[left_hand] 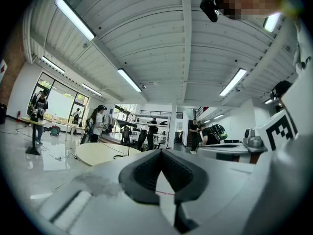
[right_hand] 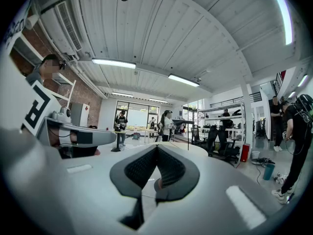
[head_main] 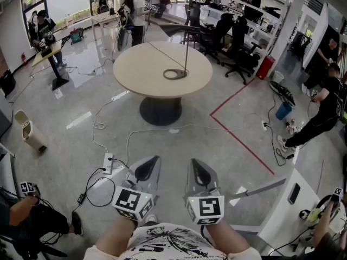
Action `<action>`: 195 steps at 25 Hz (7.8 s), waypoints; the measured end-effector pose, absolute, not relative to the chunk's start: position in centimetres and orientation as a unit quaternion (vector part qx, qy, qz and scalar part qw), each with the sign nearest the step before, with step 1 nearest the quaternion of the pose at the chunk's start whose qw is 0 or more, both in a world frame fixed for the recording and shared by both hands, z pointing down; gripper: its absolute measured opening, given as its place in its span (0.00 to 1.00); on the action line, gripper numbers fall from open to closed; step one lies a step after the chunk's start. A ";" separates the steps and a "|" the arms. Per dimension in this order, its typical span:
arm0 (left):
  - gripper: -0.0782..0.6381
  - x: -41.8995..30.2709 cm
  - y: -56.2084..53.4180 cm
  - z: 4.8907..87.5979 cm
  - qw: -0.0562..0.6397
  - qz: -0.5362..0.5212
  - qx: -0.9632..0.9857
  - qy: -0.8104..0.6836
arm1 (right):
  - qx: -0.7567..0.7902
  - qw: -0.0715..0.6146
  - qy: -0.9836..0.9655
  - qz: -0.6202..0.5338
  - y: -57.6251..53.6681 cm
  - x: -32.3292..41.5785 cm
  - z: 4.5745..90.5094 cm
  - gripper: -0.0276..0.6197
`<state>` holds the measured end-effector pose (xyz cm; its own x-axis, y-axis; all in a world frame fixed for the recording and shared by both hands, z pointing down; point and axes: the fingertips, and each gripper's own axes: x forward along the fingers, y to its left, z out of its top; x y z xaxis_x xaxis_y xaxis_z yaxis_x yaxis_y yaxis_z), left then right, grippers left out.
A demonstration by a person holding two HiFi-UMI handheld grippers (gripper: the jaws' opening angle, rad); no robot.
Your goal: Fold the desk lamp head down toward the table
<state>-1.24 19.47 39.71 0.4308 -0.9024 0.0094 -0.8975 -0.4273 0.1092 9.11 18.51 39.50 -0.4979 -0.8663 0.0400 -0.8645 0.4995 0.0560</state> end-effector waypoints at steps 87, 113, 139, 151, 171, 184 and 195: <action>0.12 -18.2 -45.9 25.1 -0.090 -0.062 0.816 -0.567 | 0.449 0.047 -0.892 0.030 -43.3 -3.6 39.0 0.05; 0.11 -14.6 -47.2 40.6 0.067 0.004 0.836 -0.544 | 0.481 0.079 -0.871 0.066 -43.0 -2.5 42.7 0.06; 0.11 -11.3 -40.4 43.4 0.074 0.022 0.883 -0.463 | 0.567 0.079 -0.818 0.060 -38.7 0.3 44.2 0.05; 0.11 -6.6 -33.5 42.9 0.095 0.001 0.887 -0.451 | 0.562 0.054 -0.821 0.086 -32.8 4.0 44.0 0.05; 0.11 -0.3 -13.7 41.4 0.060 -0.035 0.824 -0.562 | 0.484 0.061 -0.870 0.066 -14.6 13.2 45.0 0.05; 0.11 -1.9 -2.7 41.7 0.070 -0.029 0.826 -0.558 | 0.478 0.058 -0.876 0.043 -4.4 10.9 43.6 0.05; 0.11 -3.1 2.4 40.6 0.045 -0.041 0.832 -0.552 | 0.485 0.052 -0.873 0.027 0.9 9.4 43.2 0.05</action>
